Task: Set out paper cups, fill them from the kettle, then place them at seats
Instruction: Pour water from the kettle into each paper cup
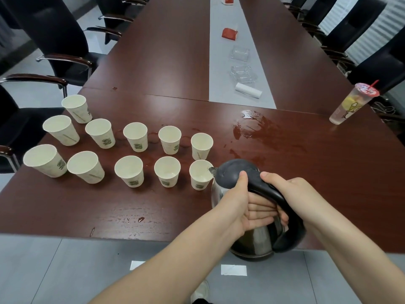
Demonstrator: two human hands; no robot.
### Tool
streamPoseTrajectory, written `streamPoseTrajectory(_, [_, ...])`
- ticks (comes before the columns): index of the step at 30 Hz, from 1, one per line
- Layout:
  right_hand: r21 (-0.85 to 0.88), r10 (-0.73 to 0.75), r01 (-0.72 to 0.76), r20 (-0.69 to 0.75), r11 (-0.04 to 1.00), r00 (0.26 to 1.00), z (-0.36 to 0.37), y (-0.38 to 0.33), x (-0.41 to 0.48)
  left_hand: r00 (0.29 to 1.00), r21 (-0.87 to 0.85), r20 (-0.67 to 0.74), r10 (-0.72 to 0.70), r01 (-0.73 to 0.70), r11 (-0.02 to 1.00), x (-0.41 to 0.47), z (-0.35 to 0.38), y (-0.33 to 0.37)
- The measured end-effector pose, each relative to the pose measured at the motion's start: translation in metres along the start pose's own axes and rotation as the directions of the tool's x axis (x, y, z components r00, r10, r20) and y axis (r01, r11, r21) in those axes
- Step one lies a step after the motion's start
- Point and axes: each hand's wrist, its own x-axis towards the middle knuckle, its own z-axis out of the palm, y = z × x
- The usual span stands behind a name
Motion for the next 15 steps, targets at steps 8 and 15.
streamPoseTrajectory(8, [-0.015, 0.008, -0.008, 0.001, 1.0, 1.0, -0.0006, -0.0049, 0.0022, 1.0, -0.019, 0.017, -0.006, 0.006, 1.0, 0.0002, -0.0007, 0.0014])
streamPoseTrajectory(15, [-0.017, 0.014, -0.013, 0.006, 1.0, 1.0, -0.0008, -0.0071, 0.0049, 1.0, -0.029, 0.015, -0.014, 0.014, 0.999, 0.0009, -0.0008, 0.004])
